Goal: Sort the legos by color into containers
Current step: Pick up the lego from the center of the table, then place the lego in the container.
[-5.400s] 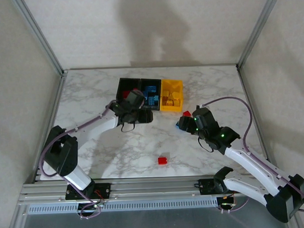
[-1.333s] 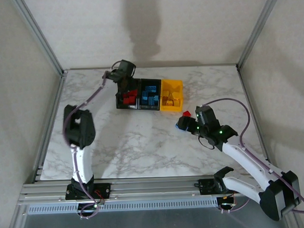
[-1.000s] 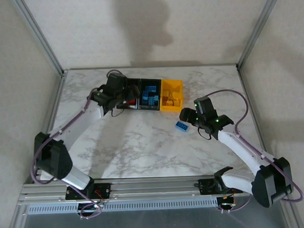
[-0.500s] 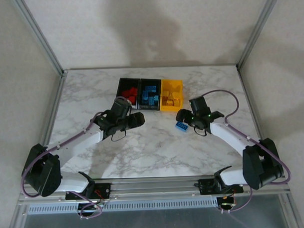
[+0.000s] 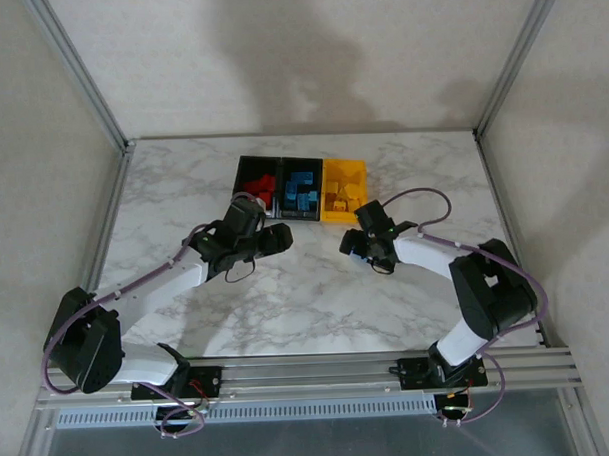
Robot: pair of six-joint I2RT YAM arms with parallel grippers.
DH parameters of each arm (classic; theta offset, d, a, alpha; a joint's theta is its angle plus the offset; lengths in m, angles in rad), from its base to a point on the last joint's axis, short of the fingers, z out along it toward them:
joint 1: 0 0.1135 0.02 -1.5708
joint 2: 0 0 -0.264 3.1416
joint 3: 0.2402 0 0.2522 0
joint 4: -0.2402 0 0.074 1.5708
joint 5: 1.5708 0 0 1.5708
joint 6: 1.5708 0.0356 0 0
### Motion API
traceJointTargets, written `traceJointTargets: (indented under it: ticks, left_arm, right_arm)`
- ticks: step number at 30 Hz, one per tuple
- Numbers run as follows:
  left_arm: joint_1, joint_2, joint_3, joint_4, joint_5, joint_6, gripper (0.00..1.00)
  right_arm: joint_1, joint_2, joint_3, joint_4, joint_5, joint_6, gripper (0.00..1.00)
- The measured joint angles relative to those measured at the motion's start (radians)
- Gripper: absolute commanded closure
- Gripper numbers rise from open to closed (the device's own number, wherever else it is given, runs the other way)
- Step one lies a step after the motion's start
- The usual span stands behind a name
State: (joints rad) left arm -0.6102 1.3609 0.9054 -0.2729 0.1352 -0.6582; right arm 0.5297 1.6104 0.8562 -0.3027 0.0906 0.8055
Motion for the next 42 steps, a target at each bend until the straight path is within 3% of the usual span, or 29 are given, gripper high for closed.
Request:
traceJointTargets:
  ticks: [14,23,28,37,42]
  left_arm:
    - [0.0,0.005,-0.004,-0.016,-0.007,0.0,0.27]
    - [0.008,-0.048,-0.028,-0.037,-0.101,-0.061,0.25]
    - [0.03,-0.113,-0.038,-0.045,-0.114,-0.088,0.25]
    - [0.043,-0.209,-0.081,-0.055,-0.131,-0.108,0.25]
    - [0.049,-0.23,-0.092,-0.075,-0.132,-0.119,0.25]
  right_arm:
    - [0.039,0.062,0.066,-0.072,0.102,0.083,0.39]
    - [0.11,-0.066,0.091,-0.073,0.105,0.056,0.41]
    - [0.153,-0.016,0.294,-0.106,0.111,0.01,0.4]
    - [0.155,0.32,0.746,-0.12,0.092,-0.071,0.39]
    - [0.139,0.489,0.914,-0.137,0.084,-0.077,0.38]
